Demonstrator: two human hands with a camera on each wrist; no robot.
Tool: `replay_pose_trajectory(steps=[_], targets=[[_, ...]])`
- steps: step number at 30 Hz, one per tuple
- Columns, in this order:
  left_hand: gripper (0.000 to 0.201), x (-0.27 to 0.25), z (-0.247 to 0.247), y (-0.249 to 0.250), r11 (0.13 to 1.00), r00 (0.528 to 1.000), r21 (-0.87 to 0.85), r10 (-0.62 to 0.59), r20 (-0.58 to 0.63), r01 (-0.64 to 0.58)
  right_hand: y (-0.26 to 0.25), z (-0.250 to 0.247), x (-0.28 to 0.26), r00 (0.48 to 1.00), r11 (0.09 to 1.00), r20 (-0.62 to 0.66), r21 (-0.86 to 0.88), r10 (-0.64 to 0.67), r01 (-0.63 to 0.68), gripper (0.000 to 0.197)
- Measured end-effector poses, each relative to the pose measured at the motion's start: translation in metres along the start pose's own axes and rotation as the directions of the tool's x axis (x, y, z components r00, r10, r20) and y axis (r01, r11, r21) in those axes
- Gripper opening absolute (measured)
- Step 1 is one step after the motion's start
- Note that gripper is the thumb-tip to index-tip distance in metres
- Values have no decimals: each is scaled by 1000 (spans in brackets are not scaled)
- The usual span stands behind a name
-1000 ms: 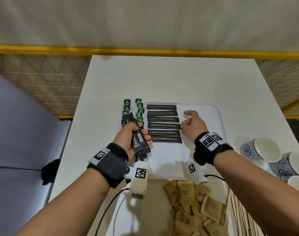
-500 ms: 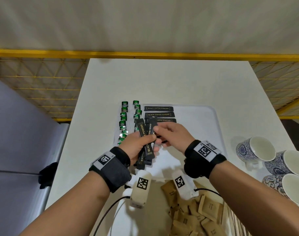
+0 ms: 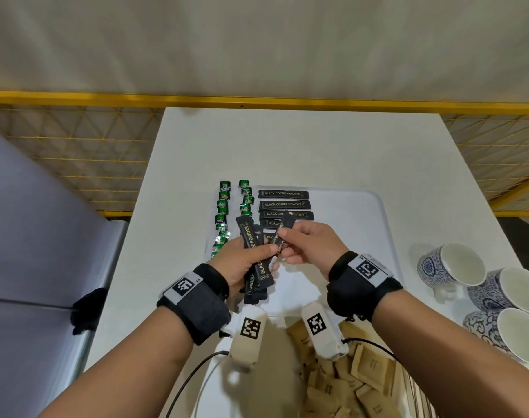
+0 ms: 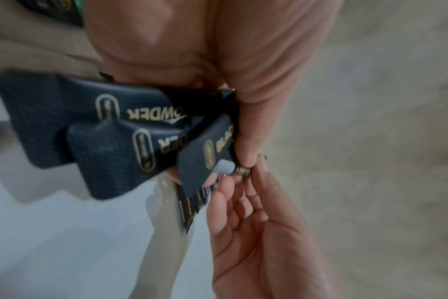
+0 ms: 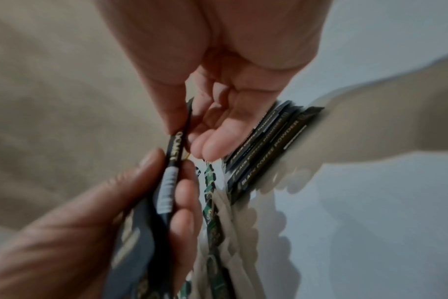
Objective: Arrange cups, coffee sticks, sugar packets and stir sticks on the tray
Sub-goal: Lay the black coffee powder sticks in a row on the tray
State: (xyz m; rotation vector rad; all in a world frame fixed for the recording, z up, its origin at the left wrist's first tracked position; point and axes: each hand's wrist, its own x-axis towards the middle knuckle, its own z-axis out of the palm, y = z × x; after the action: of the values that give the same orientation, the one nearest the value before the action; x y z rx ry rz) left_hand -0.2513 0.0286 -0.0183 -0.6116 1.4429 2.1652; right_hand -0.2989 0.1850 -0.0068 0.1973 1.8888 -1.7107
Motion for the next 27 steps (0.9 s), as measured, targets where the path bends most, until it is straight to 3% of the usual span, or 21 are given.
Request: replay_pose_trajectory(steps=[4,7,10,12,16,20,23,25,27], targets=[[9,-3,-7,2,999,997,6,-51,-55,51,-1,-7,-1,998,991,-48,131,31,-24,18],[12,-7,-8,2,990,990,-39,-139,-17,138,-1,-11,-1,1000,960,-8,278,26,-23,8],[15,-9,-10,5,977,985,-123,-171,33,174,-1,-14,-3,999,954,32,299,-26,15,11],[7,-9,-11,7,972,987,-173,-157,44,162,0,-17,-6,998,958,46,287,-45,30,19],[32,-5,-15,8,988,998,-152,-49,-50,41,0,-24,-11,997,962,72,274,-3,-17,42],[38,-3,-15,8,998,990,29,54,-132,-51,1,-32,-12,999,929,22,368,37,-42,32],[38,-2,-16,7,997,983,46,69,-169,-62,5,-35,-13,999,973,-23,230,25,-19,18],[37,0,-17,5,997,986,44,71,-153,-65,9,-38,-12,1000,992,-19,122,14,-12,20],[36,1,-18,5,997,990,17,73,-124,-71,13,-40,-11,999,989,-17,142,35,-33,20]])
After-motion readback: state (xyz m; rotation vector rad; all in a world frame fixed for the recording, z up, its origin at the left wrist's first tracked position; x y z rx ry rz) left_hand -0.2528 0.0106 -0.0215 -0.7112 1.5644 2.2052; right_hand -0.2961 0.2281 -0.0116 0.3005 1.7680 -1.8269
